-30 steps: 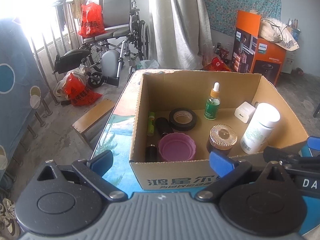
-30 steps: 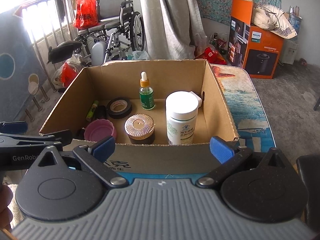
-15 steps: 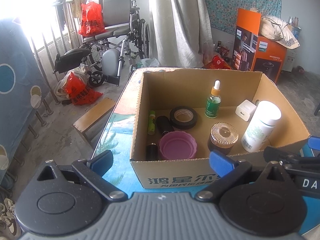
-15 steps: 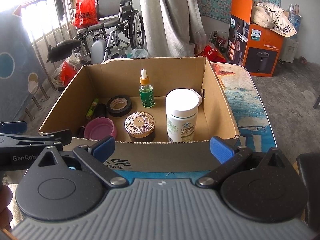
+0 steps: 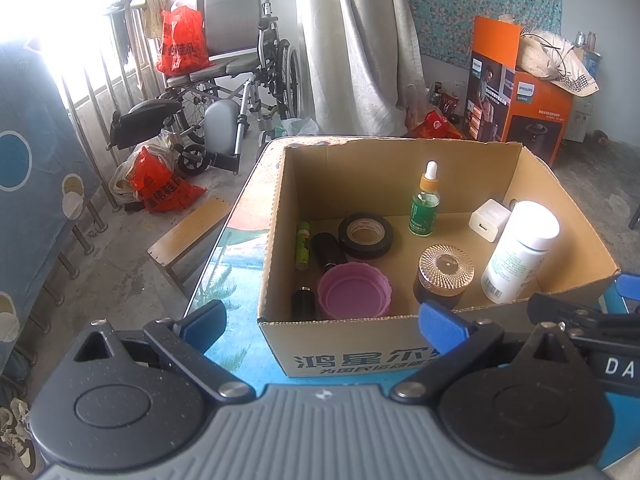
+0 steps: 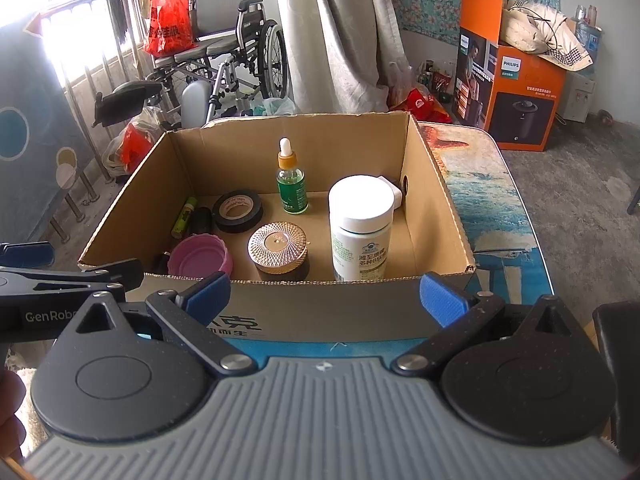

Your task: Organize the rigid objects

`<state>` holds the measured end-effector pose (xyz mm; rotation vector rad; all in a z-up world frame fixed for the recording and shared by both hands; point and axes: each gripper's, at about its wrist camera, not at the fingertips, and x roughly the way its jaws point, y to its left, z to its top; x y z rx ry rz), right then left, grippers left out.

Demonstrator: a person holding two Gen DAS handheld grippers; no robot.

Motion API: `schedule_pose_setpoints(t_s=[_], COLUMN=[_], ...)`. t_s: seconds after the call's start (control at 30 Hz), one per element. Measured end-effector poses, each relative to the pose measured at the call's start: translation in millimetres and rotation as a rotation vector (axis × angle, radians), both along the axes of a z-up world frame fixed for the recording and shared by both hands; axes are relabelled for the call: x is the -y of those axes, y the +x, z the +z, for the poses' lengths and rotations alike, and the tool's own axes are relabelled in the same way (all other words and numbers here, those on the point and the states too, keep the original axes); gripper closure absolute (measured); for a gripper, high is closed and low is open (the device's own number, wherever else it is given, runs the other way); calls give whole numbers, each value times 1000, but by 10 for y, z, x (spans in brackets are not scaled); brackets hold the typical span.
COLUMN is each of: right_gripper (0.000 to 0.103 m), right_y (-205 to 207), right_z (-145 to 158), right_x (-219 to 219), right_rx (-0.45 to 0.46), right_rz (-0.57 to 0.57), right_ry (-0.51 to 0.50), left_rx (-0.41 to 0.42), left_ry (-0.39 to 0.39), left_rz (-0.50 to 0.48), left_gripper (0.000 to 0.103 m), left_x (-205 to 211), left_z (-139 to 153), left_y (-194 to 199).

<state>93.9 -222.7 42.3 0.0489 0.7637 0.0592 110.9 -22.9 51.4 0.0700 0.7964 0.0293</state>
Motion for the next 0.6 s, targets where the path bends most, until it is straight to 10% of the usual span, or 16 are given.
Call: schedule_pose_setpoints(t_s=[0.6], right_gripper=[1], right_y=[-15], right_z=[2], right_x=[10], right_rx=[2], right_rz=[-2], right_ry=[1], left_rx=[0], left_ry=[1], left_rz=[0], left_gripper=[0], left_x=[10], left_z=[2], left_y=[-2])
